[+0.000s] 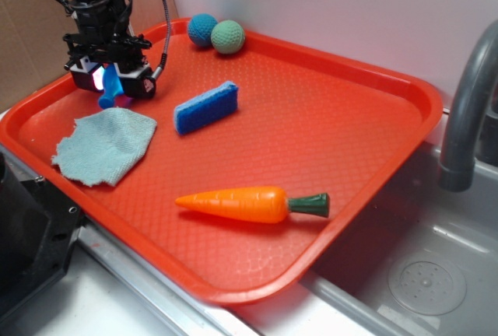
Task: Grab the blue bottle.
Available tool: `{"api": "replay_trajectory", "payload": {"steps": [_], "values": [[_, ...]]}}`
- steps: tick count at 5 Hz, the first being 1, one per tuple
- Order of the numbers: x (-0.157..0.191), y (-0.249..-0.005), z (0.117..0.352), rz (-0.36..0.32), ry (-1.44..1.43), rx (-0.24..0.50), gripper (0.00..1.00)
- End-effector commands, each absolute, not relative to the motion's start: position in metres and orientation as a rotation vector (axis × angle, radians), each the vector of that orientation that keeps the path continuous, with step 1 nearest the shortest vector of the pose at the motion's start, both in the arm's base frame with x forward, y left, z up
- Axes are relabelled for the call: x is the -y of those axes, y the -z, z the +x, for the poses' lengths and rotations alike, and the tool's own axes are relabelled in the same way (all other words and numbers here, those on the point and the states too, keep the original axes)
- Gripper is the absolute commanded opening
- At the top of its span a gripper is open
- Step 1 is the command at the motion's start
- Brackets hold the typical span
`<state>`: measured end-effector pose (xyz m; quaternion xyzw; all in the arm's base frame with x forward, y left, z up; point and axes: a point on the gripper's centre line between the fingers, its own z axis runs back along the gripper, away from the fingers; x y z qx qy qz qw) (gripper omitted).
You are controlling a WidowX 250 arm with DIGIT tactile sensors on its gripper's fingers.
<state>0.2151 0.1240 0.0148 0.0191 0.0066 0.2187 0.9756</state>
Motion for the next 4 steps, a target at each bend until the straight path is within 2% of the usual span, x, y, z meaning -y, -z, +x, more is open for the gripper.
{"api": "replay_trajectory", "payload": {"steps": [1,2,3,4], "values": [[-0.125,-0.023,0.208,0.045,-0.420,-0.029,0.00],[-0.120,-0.059,0.202,0.038,-0.394,-0.015,0.00],[-0.085,-0.109,0.187,0.056,-0.296,0.062,0.00],[-0.054,-0.159,0.164,0.048,-0.204,0.076,0.00]]}}
